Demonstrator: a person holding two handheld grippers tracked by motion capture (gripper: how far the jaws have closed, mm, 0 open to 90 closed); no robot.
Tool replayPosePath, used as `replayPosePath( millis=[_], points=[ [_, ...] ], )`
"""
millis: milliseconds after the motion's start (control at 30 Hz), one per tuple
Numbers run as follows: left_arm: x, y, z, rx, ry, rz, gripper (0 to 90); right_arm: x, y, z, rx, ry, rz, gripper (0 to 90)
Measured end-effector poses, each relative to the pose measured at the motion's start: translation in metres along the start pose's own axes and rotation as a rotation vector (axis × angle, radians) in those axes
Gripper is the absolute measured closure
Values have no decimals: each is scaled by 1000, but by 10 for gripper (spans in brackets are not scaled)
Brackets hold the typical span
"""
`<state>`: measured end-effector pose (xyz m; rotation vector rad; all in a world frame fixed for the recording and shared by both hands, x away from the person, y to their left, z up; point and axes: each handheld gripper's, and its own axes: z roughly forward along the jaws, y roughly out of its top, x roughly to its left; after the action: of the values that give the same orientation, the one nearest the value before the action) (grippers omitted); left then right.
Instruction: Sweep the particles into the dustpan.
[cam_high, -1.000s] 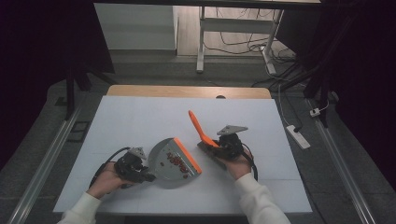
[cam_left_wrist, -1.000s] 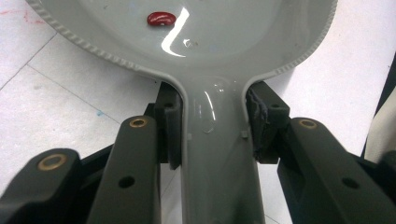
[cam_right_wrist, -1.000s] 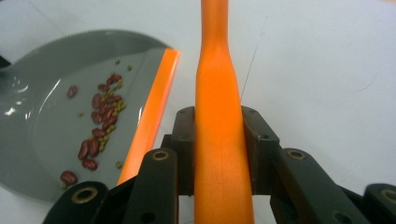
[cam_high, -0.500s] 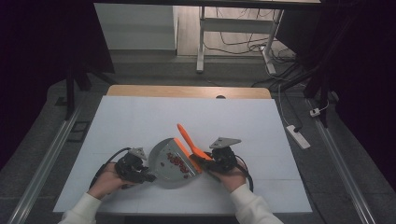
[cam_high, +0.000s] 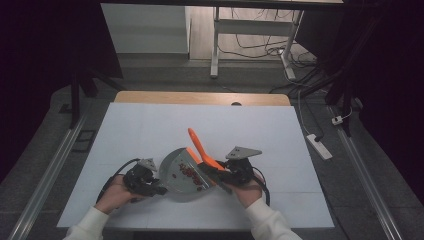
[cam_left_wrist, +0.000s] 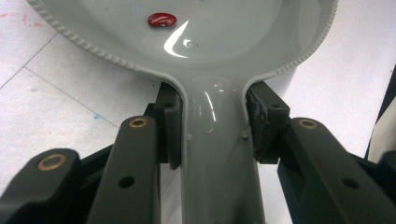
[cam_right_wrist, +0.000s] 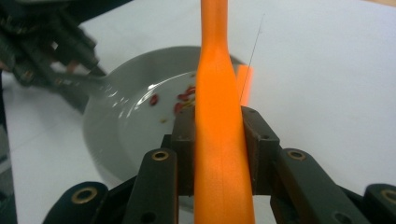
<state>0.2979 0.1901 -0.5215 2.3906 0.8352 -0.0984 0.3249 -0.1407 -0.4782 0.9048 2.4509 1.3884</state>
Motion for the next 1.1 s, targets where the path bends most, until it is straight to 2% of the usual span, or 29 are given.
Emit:
replayPosePath(
  millis=[200, 367, 500, 633, 800, 933, 1100],
  points=[
    [0, 0, -1, -8, 4, 0, 617, -15, 0, -10, -33, -46, 43, 701],
    [-1, 0, -2, -21, 9, -1, 617, -20, 0, -12, -42, -52, 48, 701],
    [-1, -1, -5, -49, 7, -11, 618, -17, 1, -13, -39, -53, 27, 701],
    [-4, -3, -9, -68, 23, -22, 617, -11, 4, -16, -31, -57, -30, 701],
    [-6, -6, -15, -102, 36, -40, 617, -3, 9, -33, -43, -83, -116, 701],
    [-9, -8, -20, -124, 59, -60, 617, -5, 7, -49, -64, -98, -104, 701],
    [-14, -9, -24, -155, 78, -80, 617, -16, -1, -66, -72, -124, -80, 701]
  ],
)
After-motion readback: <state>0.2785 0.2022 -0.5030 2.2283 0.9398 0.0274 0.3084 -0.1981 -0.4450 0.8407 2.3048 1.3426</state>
